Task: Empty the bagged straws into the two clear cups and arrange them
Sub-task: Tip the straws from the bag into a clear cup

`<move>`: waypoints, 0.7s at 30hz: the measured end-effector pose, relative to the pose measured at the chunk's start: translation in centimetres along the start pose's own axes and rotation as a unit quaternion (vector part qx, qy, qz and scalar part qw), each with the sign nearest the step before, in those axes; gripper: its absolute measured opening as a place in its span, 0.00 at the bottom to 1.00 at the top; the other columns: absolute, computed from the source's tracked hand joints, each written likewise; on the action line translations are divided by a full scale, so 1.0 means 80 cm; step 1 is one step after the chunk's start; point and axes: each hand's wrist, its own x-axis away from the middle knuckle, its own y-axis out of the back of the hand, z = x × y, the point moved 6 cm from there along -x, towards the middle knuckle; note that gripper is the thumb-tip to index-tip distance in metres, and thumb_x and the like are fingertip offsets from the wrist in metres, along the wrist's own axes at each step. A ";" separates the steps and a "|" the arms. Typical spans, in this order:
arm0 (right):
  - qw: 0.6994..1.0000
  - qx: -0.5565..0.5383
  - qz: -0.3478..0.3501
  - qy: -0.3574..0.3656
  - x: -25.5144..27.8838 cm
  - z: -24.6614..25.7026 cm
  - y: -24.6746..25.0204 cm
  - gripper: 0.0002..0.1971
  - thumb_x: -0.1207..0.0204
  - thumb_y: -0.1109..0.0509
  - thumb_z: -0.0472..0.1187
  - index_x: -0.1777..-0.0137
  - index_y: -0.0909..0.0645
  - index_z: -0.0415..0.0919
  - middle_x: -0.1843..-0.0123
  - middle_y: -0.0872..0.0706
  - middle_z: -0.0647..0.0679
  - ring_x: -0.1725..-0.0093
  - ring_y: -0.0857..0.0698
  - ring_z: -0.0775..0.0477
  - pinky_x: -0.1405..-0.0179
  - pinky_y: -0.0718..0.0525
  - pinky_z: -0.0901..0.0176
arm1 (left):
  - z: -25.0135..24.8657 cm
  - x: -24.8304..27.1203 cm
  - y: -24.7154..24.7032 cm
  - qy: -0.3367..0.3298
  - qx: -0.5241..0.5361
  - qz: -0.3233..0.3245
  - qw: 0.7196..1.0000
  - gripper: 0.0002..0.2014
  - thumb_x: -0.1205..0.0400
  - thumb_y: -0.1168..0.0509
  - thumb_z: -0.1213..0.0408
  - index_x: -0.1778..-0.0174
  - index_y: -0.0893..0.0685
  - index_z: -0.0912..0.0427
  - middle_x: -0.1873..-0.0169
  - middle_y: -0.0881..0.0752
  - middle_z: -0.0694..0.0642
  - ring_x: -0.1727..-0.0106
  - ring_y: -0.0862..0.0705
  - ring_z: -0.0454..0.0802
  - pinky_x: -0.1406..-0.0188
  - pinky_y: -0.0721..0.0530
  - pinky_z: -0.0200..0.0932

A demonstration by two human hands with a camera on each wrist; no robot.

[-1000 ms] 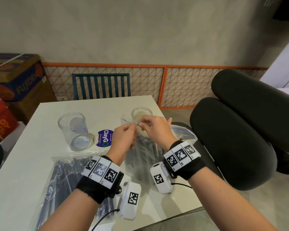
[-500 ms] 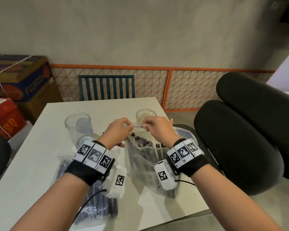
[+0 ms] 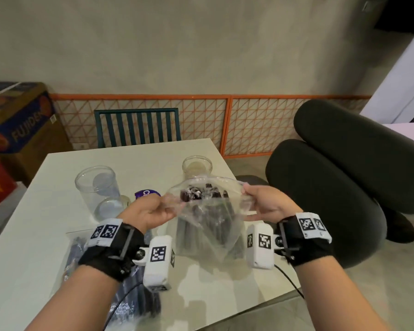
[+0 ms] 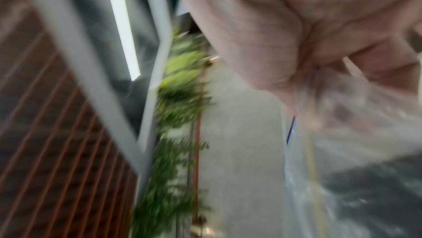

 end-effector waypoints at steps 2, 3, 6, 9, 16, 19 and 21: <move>0.994 -0.086 -0.011 -0.063 -0.030 -0.026 0.004 0.12 0.16 0.44 0.42 0.60 0.26 0.44 0.76 0.27 0.50 0.79 0.26 0.52 0.72 0.14 0.55 | 0.011 0.004 -0.009 0.026 0.021 0.028 0.999 0.10 0.31 0.46 0.81 0.60 0.26 0.65 0.66 0.27 0.57 0.70 0.26 0.47 0.69 0.21 0.37; 0.991 -0.097 -0.021 -0.085 -0.044 -0.038 0.004 0.09 0.17 0.42 0.40 0.59 0.26 0.43 0.75 0.27 0.48 0.78 0.26 0.49 0.73 0.14 0.54 | 0.017 0.008 -0.014 0.040 0.025 0.046 0.998 0.07 0.29 0.41 0.75 0.58 0.24 0.64 0.63 0.25 0.57 0.68 0.26 0.46 0.63 0.21 0.38; 0.995 -0.064 -0.011 -0.079 -0.064 -0.050 0.001 0.09 0.28 0.34 0.40 0.49 0.24 0.45 0.63 0.22 0.42 0.67 0.23 0.44 0.67 0.15 0.53 | 0.029 0.021 -0.028 0.051 -0.028 0.076 0.995 0.13 0.20 0.37 0.55 0.51 0.19 0.62 0.57 0.16 0.60 0.59 0.16 0.57 0.57 0.13 0.56; 0.998 -0.016 -0.031 -0.050 -0.037 -0.037 -0.005 0.21 0.26 0.29 0.51 0.39 0.23 0.40 0.52 0.18 0.43 0.52 0.18 0.43 0.61 0.16 0.50 | 0.025 0.028 -0.024 -0.003 -0.113 0.001 0.994 0.10 0.20 0.35 0.54 0.58 0.20 0.59 0.68 0.18 0.56 0.66 0.16 0.53 0.60 0.16 0.53; 0.983 0.182 -0.009 0.014 0.013 -0.046 -0.020 0.38 0.27 0.27 0.51 0.24 0.44 0.42 0.51 0.16 0.39 0.67 0.14 0.47 0.71 0.13 0.55 | 0.035 0.015 -0.026 -0.072 0.095 -0.065 0.991 0.17 0.14 0.45 0.55 0.68 0.27 0.57 0.73 0.28 0.52 0.73 0.24 0.46 0.79 0.14 0.46; 0.995 -0.080 0.035 0.041 -0.005 -0.054 -0.030 0.16 0.20 0.37 0.28 0.35 0.33 0.34 0.64 0.11 0.39 0.72 0.13 0.47 0.74 0.11 0.51 | 0.041 0.026 -0.040 -0.065 0.180 -0.014 0.981 0.13 0.12 0.51 0.62 0.53 0.23 0.61 0.64 0.22 0.61 0.68 0.19 0.53 0.65 0.11 0.57; 0.956 -0.285 0.070 0.014 -0.018 -0.070 -0.030 0.09 0.20 0.44 0.23 0.42 0.27 0.28 0.60 0.11 0.34 0.67 0.10 0.43 0.67 0.09 0.47 | 0.043 0.027 -0.037 -0.040 0.267 0.018 0.963 0.15 0.12 0.54 0.69 0.32 0.28 0.64 0.62 0.23 0.65 0.77 0.18 0.54 0.78 0.12 0.50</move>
